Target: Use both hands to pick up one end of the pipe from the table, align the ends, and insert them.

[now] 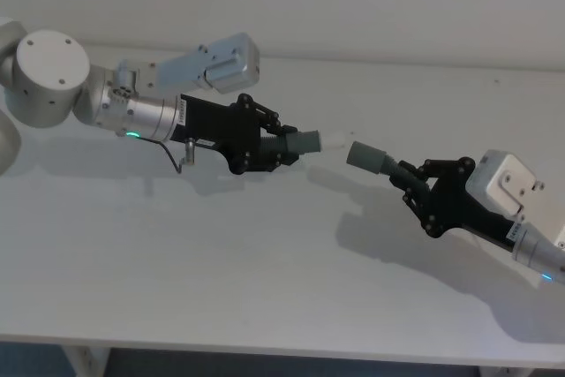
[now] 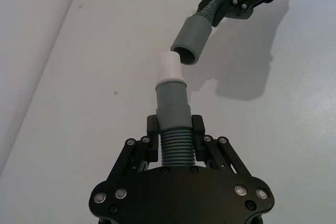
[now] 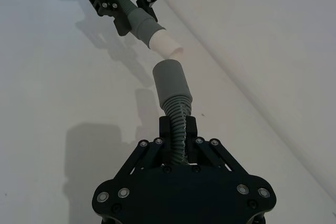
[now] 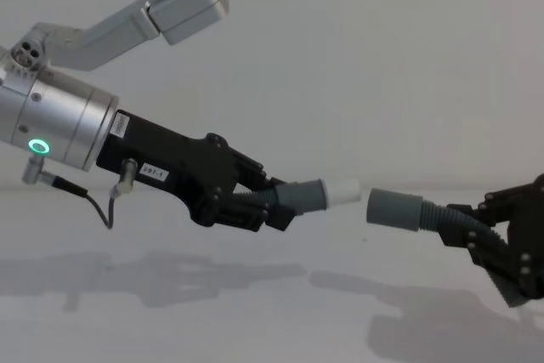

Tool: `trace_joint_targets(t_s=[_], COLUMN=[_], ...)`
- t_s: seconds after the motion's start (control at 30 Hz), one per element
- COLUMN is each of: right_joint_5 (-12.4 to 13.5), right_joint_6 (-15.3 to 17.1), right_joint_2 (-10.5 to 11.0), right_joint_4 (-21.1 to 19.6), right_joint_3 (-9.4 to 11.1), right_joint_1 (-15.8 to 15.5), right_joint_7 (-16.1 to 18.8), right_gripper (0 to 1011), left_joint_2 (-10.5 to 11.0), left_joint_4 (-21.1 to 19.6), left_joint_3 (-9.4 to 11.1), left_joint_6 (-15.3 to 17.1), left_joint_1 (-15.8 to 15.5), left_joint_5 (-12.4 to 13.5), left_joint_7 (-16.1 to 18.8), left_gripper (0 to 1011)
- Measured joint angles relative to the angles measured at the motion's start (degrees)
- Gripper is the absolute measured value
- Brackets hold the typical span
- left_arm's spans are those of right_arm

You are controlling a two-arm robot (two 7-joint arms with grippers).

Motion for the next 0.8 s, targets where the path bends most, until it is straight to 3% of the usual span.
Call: trace_joint_targets(t_s=[0.8], right_joint_5=[0.8], right_joint_6=[-0.3], right_joint_2=[0.0], right_joint_4=[-0.5], right_joint_3=[0.4], right_joint_1=[-0.4], right_joint_7=[0.0], right_gripper=[155], left_joint_2=[0.5], left_joint_4=[-1.2], left_joint_3=[0.2], left_joint_6=[1.3], left_joint_1=[0.4], left_joint_5=[0.5], left_joint_7=[0.7], left_gripper=[360])
